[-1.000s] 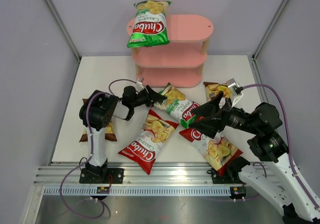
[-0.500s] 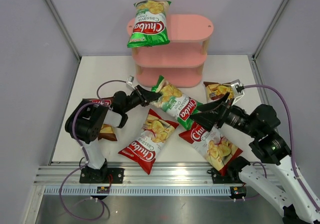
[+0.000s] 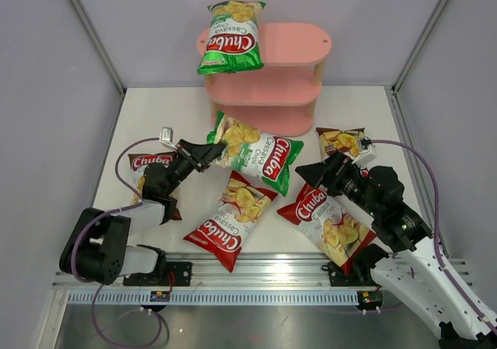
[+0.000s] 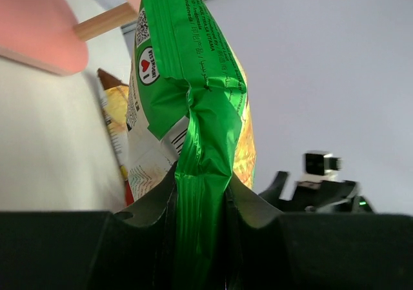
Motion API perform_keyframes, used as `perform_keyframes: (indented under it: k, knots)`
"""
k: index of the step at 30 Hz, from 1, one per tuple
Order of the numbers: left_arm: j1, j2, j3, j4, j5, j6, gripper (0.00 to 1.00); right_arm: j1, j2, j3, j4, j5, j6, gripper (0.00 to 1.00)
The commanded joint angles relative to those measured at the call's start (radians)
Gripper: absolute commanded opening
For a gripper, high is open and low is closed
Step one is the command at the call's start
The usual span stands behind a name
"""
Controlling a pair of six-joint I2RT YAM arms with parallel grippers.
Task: Place and organize the chips bags onto the shelf
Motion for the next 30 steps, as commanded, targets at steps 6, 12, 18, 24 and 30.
perform_keyframes:
  k: [6,12,18,24,30]
  knots:
    - [0.001,-0.283,-0.066,-0.004,-0.107,-0.108,0.05,-0.003,-0.065,-0.136,0.328,-0.080,0.149,0.99]
    - [-0.037,-0.474,-0.066,-0.113,-0.137,-0.130,0.06,-0.003,-0.070,-0.171,0.480,-0.140,0.178,0.99]
    - [-0.138,-0.610,-0.030,-0.223,-0.196,-0.104,0.06,-0.003,0.035,-0.187,0.711,-0.335,0.227,0.99]
    - [-0.253,-0.610,-0.006,-0.202,-0.243,-0.096,0.06,-0.003,0.111,-0.170,0.852,-0.455,0.273,0.99]
    - [-0.324,-0.544,0.021,-0.131,-0.240,-0.084,0.07,-0.003,0.113,-0.164,0.855,-0.467,0.265,0.93]
